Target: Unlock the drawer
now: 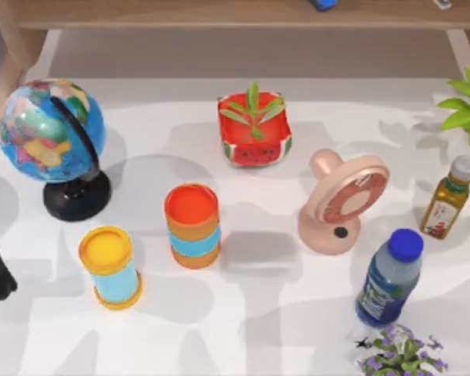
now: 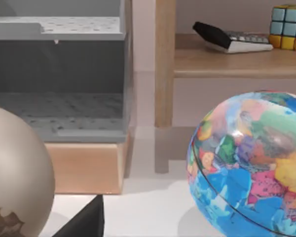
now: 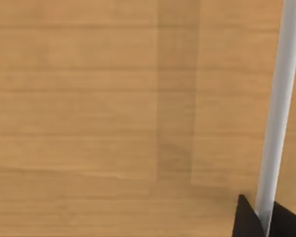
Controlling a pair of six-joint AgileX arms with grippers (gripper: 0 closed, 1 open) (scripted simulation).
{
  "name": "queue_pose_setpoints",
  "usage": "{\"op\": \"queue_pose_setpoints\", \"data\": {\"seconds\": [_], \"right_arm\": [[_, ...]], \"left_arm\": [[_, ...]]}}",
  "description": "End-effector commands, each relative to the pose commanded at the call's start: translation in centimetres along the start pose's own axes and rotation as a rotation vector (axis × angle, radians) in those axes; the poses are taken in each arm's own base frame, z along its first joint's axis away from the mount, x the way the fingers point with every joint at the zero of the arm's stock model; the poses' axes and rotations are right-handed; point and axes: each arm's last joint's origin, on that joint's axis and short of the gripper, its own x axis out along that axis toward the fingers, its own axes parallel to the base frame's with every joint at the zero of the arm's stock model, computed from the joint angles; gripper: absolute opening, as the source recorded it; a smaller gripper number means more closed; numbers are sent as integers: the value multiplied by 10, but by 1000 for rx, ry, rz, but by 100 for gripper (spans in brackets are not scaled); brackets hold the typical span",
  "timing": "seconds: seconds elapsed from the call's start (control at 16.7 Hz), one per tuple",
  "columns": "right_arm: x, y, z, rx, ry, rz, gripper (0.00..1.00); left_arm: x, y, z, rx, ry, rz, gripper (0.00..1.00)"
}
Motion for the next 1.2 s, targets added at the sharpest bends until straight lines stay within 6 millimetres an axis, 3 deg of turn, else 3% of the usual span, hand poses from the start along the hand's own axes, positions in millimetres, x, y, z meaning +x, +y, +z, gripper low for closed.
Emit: {"op": "queue_pose_setpoints", "data": {"seconds": [0.36, 0.84, 1.2], "right_arm": [[-4, 0, -1, 2, 1, 1, 0], [-63, 1, -1, 5, 4, 5, 0], [-67, 2, -1, 4, 0, 4, 0]], "left_arm": [[0, 0, 0, 0, 0, 0, 100], [0, 0, 0, 0, 0, 0, 100], [0, 0, 0, 0, 0, 0, 100]]}}
